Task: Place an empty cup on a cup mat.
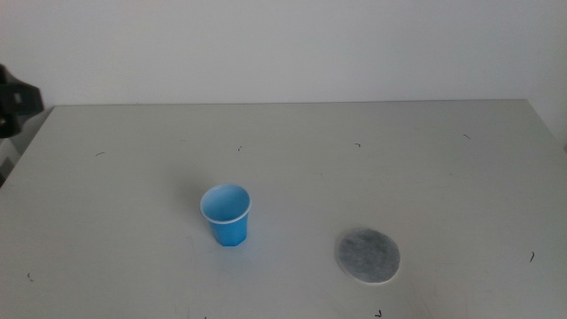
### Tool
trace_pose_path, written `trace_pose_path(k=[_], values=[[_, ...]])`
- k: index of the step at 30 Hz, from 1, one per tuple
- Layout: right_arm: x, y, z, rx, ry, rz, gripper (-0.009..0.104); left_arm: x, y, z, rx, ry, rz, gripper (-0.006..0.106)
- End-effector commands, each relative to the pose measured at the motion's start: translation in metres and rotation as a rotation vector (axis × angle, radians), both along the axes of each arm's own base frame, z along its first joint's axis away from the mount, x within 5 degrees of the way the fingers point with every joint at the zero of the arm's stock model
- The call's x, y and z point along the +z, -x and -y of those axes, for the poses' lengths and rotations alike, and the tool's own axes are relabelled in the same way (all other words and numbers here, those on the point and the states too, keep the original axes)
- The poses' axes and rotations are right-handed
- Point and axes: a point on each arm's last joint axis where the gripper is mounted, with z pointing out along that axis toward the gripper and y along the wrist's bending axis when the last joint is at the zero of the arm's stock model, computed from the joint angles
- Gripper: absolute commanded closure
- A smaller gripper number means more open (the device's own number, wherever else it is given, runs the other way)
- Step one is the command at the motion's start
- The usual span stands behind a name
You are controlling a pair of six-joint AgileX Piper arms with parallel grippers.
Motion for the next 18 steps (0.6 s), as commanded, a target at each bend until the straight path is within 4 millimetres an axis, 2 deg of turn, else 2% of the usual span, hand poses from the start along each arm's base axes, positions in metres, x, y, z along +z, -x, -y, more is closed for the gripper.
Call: trace_pose_path(k=[1,4,10,15,18], values=[[0.012,0.002,0.0,0.004,0.023,0.107,0.001,0.015,-0.016,0.011,-0.061,0.016,0.031,-0.005],[0.012,0.002,0.0,0.004,0.023,0.107,0.001,0.009,-0.038,0.028,-0.133,0.01,-0.025,-0.005],[0.012,0.002,0.0,0.004,0.023,0.107,0.001,-0.02,-0.081,0.063,-0.233,0.025,-0.163,-0.005],[0.012,0.002,0.0,0.004,0.023,0.107,0.001,-0.05,-0.105,0.087,-0.278,0.05,-0.275,-0.005],[0.012,0.002,0.0,0.004,0.023,0.107,0.001,-0.069,-0.116,0.093,-0.281,0.061,-0.34,-0.005]])
